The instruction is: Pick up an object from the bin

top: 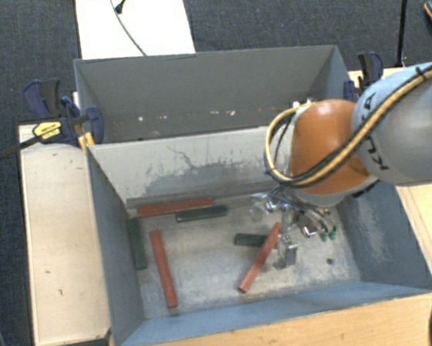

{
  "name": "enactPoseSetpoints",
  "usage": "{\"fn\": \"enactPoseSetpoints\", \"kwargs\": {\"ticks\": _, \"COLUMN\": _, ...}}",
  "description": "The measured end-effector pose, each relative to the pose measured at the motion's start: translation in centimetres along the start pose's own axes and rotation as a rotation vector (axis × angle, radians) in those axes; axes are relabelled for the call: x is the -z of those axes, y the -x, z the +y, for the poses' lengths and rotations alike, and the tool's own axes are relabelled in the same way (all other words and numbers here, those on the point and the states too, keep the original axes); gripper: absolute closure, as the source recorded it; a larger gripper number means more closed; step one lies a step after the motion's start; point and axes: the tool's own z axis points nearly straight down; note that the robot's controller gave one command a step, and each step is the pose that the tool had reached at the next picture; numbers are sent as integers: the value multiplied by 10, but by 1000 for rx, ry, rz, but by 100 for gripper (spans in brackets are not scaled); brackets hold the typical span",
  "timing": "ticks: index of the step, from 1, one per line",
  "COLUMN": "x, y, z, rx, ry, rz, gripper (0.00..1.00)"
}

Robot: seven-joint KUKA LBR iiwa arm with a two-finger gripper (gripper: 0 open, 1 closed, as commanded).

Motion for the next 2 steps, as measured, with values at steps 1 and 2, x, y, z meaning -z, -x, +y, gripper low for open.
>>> {"fn": "enactPoseSetpoints", "kwargs": {"ticks": 1, "x": -31, "y": 0, "z": 10, "rx": -142, "ry": 1, "rz": 3, "gripper": 0}}
{"fn": "enactPoseSetpoints", "kwargs": {"ticks": 2, "x": -30, "y": 0, "z": 10, "rx": -138, "ry": 0, "rz": 2, "gripper": 0}}
